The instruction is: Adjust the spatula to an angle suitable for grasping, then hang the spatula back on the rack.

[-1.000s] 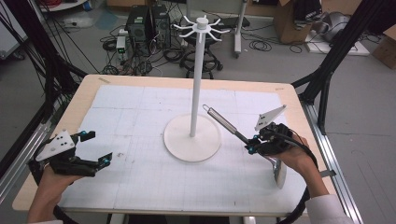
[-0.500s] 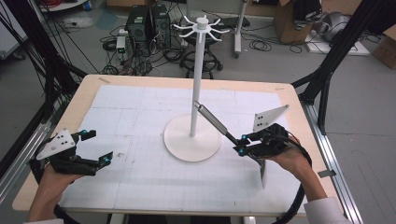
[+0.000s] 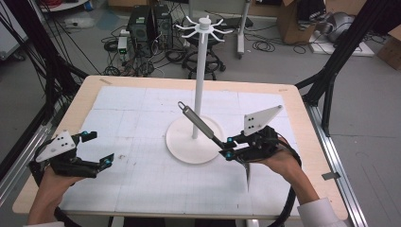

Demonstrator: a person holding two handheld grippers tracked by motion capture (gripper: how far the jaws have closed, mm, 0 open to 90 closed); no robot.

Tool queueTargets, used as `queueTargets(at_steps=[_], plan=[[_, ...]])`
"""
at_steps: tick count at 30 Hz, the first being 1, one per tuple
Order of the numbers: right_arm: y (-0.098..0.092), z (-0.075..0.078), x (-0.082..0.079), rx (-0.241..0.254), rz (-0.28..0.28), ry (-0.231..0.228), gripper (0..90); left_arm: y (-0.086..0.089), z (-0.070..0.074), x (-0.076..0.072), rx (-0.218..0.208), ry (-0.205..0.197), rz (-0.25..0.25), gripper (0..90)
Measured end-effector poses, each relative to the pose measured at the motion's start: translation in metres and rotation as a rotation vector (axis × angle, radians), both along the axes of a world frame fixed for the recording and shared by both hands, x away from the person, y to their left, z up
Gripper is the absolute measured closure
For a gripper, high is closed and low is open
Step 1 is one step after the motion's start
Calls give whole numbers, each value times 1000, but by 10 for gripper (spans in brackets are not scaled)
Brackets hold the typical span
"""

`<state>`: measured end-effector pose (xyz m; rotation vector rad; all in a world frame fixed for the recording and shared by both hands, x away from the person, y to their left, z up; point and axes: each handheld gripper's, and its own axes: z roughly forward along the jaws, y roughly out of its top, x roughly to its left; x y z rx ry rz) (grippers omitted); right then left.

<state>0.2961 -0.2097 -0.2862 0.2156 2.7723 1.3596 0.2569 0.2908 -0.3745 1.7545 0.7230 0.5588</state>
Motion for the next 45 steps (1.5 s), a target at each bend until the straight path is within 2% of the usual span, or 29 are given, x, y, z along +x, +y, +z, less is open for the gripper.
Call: queueTargets(at_steps=[4,14,19,28,39,45], plan=[[11,4,0,15,26,-10,746,1,0,0,-4,-1,2,18],[33,18,2,92,86,-38,746,0,0,0,-6,2,0,18],[43,22,3,132,99,-44,746,1,-1,1,0,3,-1,18],[57,24,4,141,126,-53,746,1,-1,1,-4,6,-1,18],[60,21,7,161,117,-31,746,2,4,-2,-17,-9,-10,17],[55,19,8,167,97,-28,746,0,14,0,-25,-16,-59,17]])
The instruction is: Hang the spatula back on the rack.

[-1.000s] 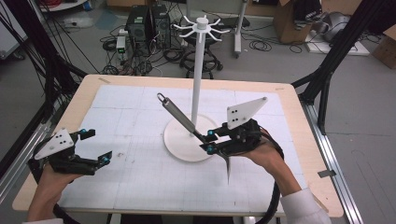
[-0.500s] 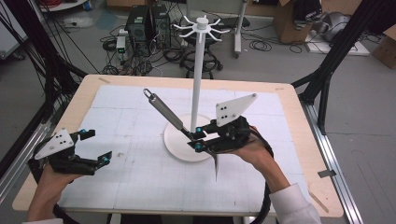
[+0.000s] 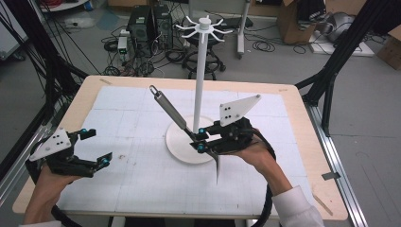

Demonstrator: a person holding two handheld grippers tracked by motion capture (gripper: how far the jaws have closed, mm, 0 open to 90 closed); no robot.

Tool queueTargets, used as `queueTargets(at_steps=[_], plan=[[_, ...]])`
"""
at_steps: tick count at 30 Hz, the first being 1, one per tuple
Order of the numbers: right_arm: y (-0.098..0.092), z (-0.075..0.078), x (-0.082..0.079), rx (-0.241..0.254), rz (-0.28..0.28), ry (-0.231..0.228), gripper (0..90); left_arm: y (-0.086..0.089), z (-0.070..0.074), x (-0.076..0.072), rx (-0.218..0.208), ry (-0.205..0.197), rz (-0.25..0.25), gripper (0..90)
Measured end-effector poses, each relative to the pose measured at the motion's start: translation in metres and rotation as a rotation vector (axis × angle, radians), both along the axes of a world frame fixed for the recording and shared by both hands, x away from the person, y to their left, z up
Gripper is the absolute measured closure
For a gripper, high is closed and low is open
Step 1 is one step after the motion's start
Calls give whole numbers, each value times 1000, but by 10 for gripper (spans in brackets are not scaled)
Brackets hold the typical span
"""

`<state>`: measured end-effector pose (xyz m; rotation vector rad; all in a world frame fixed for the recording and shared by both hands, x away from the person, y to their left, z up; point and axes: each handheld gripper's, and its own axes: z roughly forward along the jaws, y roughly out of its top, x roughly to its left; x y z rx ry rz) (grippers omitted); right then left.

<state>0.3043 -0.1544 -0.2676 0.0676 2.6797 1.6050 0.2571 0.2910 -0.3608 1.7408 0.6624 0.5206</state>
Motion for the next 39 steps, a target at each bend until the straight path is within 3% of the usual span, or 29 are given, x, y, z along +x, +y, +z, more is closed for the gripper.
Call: queueTargets(at_steps=[4,10,17,20,23,39], plan=[[-2,-1,1,2,-7,6,745,-3,9,4,-1,3,-29,18],[0,-3,0,8,-11,3,745,-12,30,12,24,5,-121,17],[3,-4,1,6,-6,6,745,-21,55,14,53,-4,-163,17],[4,-5,1,8,-4,11,745,-25,63,16,94,-10,-167,17],[6,-6,2,4,-5,9,745,-32,71,18,104,-7,-187,17],[7,-14,2,10,4,11,745,-79,113,24,111,-41,-378,18]])
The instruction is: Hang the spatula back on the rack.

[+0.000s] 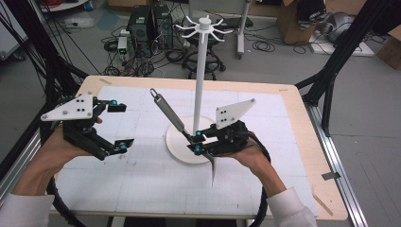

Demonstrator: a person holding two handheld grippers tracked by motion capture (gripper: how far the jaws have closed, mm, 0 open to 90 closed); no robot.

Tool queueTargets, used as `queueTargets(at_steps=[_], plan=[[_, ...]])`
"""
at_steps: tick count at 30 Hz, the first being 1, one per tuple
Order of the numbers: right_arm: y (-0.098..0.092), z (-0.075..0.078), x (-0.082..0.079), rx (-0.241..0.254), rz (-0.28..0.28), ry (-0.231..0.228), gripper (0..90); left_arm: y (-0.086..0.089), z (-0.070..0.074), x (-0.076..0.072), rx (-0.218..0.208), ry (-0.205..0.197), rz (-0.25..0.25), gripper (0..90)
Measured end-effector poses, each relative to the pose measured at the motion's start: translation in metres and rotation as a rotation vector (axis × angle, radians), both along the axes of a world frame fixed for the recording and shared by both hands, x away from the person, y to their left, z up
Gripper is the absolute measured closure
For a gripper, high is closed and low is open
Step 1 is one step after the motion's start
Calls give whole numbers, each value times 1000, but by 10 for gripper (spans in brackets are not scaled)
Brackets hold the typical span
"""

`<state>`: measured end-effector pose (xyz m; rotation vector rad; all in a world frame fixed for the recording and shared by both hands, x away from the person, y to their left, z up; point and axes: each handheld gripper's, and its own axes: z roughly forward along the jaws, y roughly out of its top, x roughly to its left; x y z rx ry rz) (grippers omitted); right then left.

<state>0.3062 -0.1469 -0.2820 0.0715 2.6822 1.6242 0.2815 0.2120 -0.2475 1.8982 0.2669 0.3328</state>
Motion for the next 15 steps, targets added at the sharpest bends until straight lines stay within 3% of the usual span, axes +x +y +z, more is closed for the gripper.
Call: queueTargets(at_steps=[7,15], plan=[[2,-1,0,-12,9,3,745,-19,15,2,12,-1,-73,18],[3,-2,-2,-25,14,5,745,-37,21,6,0,18,-141,18]])
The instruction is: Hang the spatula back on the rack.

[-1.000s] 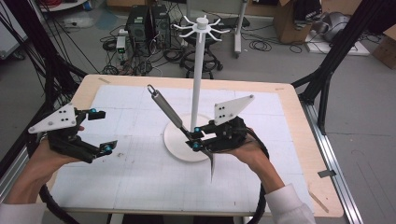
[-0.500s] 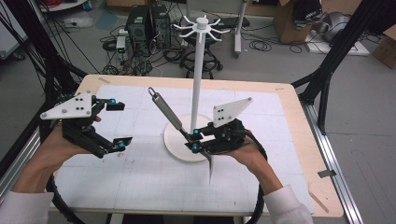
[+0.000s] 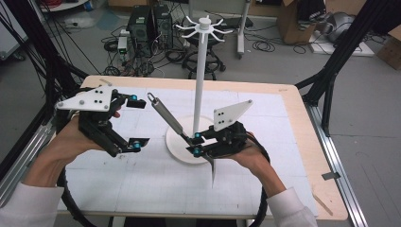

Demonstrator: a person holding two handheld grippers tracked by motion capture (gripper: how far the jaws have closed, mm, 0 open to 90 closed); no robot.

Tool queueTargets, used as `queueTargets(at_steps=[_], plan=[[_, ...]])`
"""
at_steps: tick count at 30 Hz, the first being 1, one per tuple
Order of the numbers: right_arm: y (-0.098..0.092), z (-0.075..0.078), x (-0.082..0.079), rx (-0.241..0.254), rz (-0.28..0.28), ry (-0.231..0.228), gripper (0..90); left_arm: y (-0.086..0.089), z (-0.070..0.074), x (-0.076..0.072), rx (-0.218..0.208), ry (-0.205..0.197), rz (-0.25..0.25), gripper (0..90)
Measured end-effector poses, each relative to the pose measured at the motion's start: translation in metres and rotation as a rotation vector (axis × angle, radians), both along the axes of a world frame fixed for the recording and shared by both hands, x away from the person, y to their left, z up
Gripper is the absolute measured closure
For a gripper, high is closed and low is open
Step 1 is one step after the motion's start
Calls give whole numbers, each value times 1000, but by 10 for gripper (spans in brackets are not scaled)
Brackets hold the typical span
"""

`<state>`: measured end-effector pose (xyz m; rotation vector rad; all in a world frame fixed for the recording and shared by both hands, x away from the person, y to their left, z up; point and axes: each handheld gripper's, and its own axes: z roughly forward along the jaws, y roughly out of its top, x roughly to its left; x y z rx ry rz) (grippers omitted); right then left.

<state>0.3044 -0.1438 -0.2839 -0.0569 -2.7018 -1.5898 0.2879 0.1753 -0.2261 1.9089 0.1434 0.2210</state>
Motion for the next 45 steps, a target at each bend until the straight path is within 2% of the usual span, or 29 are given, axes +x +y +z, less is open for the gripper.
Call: queueTargets(at_steps=[4,6,18,29,33,45], plan=[[2,-1,0,2,2,4,745,-9,2,1,12,7,-31,30],[3,-1,0,0,7,-4,745,-12,4,1,3,12,-43,67],[7,-4,0,-8,20,3,745,-26,13,0,-13,27,-98,105],[10,-4,-3,-2,39,-4,744,-35,18,4,-19,27,-148,299],[10,-4,-3,1,40,1,745,-35,18,5,-35,35,-165,379],[13,-8,-3,-4,45,7,744,-34,20,8,-42,51,-177,546]])
